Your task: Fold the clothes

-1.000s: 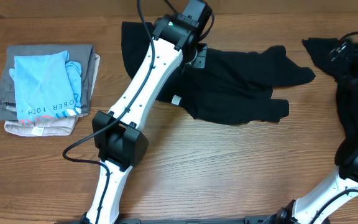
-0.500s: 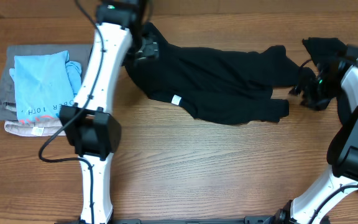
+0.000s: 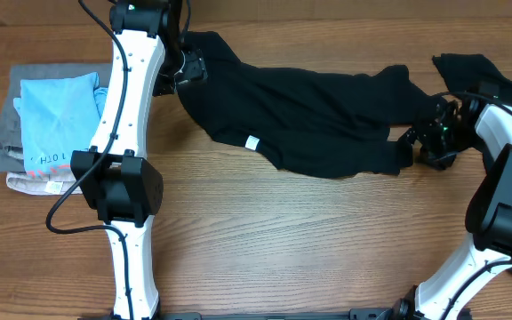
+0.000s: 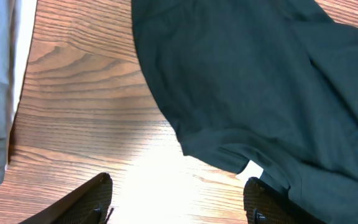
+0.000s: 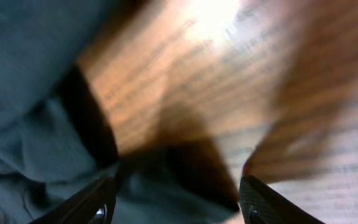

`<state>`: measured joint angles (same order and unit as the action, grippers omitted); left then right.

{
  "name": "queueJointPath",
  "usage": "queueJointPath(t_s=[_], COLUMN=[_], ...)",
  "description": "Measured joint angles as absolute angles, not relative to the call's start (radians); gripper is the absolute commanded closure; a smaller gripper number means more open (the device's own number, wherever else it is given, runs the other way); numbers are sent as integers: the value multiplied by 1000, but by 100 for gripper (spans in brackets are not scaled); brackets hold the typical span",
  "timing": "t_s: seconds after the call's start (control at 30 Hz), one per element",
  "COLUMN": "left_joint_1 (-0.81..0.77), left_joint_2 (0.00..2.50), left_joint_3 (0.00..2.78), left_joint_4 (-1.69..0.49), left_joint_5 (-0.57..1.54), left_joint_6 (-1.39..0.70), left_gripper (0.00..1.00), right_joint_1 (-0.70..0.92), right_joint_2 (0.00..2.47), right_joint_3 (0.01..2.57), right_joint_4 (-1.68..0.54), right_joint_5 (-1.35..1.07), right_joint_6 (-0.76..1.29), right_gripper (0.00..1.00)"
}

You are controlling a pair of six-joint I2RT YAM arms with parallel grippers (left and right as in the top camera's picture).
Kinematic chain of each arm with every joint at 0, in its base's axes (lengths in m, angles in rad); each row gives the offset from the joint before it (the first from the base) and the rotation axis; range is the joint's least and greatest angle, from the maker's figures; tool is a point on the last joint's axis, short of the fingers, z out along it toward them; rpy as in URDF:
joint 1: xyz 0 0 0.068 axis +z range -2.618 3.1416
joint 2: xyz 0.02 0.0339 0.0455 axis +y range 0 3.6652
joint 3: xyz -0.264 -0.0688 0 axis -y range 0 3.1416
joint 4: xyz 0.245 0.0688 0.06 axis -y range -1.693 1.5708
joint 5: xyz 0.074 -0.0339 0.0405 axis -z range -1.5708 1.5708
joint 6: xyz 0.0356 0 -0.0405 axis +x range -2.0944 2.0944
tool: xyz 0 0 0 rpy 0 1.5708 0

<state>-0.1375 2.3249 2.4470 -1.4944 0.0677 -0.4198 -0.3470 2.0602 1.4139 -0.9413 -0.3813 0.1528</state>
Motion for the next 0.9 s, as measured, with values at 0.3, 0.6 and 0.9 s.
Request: queueJointPath(t_s=[0.3,0.6,0.9], left_joint_1=[-138,-138,-138], left_joint_2=[2325,2325,2325], left_joint_3=[2447,2447,2447], left_joint_4=[-1495,-1497,-1513], left_joint_5=[68,68,68], left_joint_6=[-420,-419,-416], left_gripper=[30,32,32], right_joint_1=[-292,-288,-257], right_joint_2=[2060,2059,1877], right_joint_3=[1400,1402,1412], right_joint_4=[-907,-991,-1234], right_joint_5=[-351,-381,-453], right_joint_6=[143,149,146], right_gripper=[91,96,96])
